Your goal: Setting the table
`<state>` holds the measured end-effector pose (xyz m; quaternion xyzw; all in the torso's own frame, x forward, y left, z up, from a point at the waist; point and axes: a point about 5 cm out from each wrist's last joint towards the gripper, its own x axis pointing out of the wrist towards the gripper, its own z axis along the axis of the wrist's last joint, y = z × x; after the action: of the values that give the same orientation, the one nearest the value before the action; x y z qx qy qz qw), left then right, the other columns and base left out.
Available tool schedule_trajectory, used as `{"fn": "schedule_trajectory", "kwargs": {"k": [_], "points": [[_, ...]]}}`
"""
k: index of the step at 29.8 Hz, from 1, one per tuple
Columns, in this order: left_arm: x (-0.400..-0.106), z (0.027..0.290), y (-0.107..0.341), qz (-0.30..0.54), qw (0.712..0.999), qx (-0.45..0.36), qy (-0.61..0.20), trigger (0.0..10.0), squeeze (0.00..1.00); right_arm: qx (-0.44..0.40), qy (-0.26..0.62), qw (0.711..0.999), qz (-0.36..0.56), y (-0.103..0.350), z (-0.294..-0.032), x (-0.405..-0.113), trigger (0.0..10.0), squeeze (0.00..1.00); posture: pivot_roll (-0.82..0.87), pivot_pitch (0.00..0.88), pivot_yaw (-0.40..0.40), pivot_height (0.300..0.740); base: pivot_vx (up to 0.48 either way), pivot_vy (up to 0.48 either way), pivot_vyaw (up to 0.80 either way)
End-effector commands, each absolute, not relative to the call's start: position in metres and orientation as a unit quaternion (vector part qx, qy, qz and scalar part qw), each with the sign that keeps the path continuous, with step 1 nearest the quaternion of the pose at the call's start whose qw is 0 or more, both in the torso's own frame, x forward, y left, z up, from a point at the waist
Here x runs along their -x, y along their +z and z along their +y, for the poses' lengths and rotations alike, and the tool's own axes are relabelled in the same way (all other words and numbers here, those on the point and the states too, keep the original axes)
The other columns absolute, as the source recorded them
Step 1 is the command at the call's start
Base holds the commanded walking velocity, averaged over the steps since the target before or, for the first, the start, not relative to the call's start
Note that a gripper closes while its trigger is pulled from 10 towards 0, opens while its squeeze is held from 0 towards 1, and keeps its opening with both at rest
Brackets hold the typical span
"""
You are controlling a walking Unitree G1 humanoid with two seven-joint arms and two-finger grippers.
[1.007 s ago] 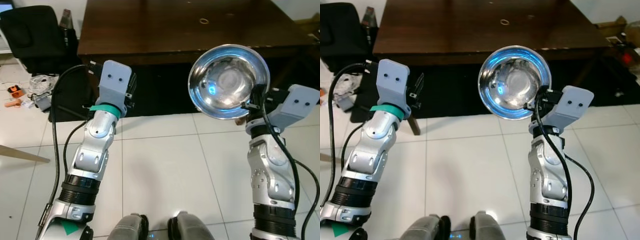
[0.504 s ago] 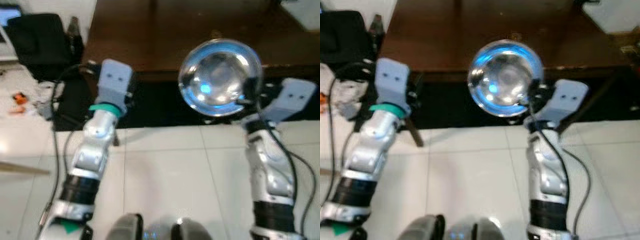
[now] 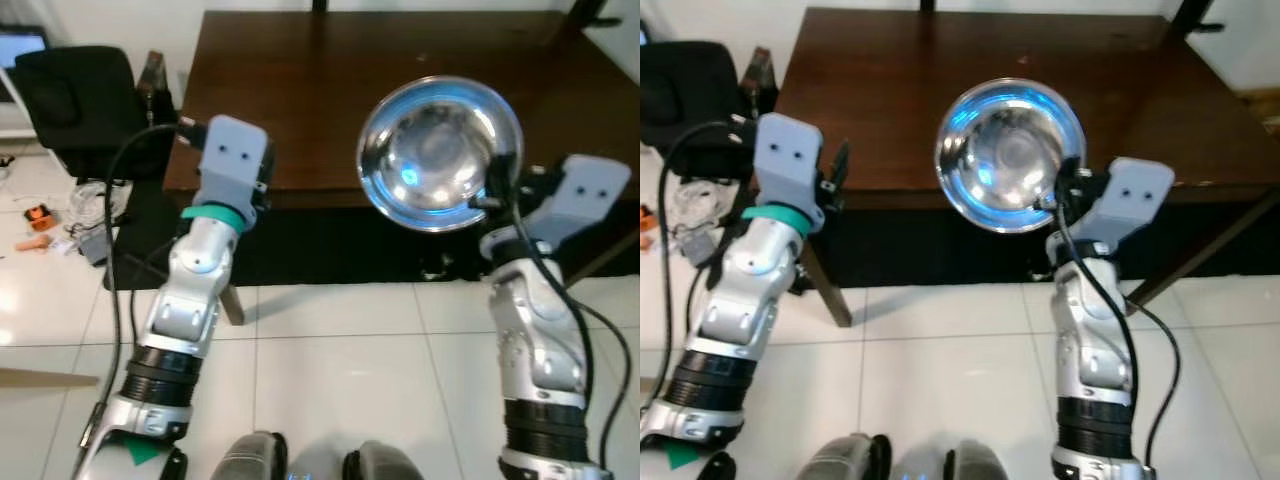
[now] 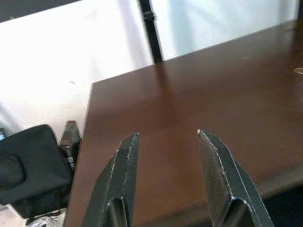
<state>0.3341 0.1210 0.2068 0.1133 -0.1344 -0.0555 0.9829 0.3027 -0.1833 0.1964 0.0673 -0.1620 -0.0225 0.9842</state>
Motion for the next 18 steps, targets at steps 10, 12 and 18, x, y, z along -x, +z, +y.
{"fn": "schedule_trajectory", "kwargs": {"k": [10,12,18], "points": [[-0.3344,0.1169,0.2012,-0.124,0.984,-0.115,-0.063,10.0,0.00,-0.066,-0.041,0.982,-0.175,0.1997,-0.1911,-0.3008,10.0,0.00,-0.01,0.022,0.081,0.740,0.472,0.000,0.00],[-0.3340,0.1168,0.2012,-0.124,0.984,-0.115,-0.064,10.0,0.00,-0.066,-0.042,0.981,-0.175,0.1999,-0.1911,-0.3006,10.0,0.00,-0.01,0.023,0.080,0.740,0.472,0.000,0.00],[-0.3340,0.1166,0.2009,-0.124,0.983,-0.114,-0.065,10.0,0.00,-0.066,-0.044,0.981,-0.176,0.1999,-0.1914,-0.3006,10.0,0.00,-0.01,0.023,0.080,0.740,0.472,0.000,0.00]]}}
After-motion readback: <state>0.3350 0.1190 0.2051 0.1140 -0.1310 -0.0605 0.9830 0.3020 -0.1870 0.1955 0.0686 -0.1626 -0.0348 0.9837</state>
